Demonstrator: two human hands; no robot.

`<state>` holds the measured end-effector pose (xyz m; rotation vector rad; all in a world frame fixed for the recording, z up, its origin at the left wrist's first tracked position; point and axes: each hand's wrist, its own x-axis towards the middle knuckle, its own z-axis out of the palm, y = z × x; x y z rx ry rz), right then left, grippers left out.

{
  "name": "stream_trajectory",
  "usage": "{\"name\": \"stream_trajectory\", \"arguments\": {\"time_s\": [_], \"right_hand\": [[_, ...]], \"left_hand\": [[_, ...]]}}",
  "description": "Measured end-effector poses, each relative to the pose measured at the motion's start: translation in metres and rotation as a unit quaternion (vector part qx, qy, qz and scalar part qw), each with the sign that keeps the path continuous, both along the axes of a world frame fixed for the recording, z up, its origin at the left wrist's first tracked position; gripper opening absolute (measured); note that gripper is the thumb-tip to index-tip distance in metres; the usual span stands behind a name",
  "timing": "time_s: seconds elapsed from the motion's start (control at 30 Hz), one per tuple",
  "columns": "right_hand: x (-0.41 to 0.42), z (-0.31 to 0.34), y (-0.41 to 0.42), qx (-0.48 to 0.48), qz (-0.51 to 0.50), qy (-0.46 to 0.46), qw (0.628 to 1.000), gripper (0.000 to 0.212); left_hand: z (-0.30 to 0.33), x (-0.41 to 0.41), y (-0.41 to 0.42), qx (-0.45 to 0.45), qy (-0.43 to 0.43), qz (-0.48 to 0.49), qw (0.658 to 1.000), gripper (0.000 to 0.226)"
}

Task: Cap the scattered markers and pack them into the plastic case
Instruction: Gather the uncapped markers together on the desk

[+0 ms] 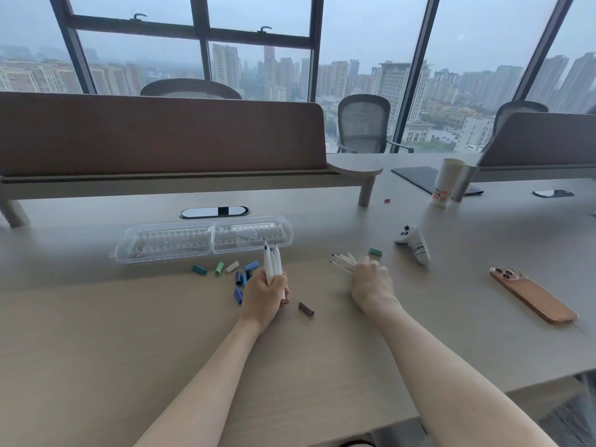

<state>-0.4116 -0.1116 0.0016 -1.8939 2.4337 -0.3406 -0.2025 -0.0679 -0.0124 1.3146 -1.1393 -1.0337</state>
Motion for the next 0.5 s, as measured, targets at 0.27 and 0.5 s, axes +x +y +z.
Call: {"name": "stream_trajectory", "arguments": {"time_s": [0.27, 0.5], "right_hand": [[-0.006, 0.004, 0.016, 0.020, 0.039, -0.082, 0.996, 0.022], [0.027, 0.013, 0.041, -0.118, 0.113, -0.512, 0.843, 0.022]], "left_hand": [[-0.007, 0.013, 0.010, -0.028, 0.000, -0.006, 1.000, 0.021], [0.000, 0.017, 0.030, -0.082, -0.026, -0.042, 0.995, 0.016]]}}
